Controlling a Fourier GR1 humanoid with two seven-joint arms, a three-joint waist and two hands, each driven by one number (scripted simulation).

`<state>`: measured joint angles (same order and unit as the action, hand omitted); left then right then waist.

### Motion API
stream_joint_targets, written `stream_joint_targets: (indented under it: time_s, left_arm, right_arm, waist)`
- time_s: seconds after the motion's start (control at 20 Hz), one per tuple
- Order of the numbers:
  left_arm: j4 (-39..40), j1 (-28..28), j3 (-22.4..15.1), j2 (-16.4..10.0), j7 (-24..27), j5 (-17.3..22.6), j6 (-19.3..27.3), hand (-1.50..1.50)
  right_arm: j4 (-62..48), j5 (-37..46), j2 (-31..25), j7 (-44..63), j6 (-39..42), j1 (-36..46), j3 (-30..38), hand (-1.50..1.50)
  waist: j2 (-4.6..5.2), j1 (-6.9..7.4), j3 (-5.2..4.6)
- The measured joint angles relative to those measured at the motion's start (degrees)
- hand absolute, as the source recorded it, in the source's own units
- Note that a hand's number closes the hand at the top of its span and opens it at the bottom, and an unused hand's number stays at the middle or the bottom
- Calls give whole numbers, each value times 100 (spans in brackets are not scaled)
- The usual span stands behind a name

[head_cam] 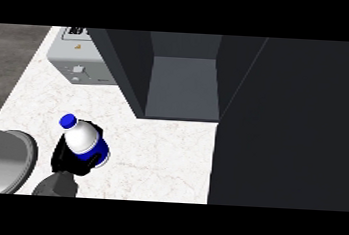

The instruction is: Pick up the bottled water, place it into the cabinet and close the cabinet

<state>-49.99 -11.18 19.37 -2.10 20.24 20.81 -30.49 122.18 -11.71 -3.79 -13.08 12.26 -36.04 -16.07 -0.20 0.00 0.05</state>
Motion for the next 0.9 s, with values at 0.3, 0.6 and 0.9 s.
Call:
stream_joint_targets:
  time_s: [0.3,0.6,0.9]
  left_arm:
    - [-1368,354,-983,159,-486,413,841,150]
    - [-2151,168,-1952,197,-685,559,2008,150]
    - [-2528,-417,-2573,206,-981,521,3178,150]
  right_arm:
    - [64,249,116,-21,-201,-84,-363,-150]
    - [54,93,99,198,-279,193,-305,-150]
    - [180,160,107,354,-444,241,-445,-150]
  waist:
    - [-4,1,-1]
    - [6,-16,-2]
    - [10,-42,-3]
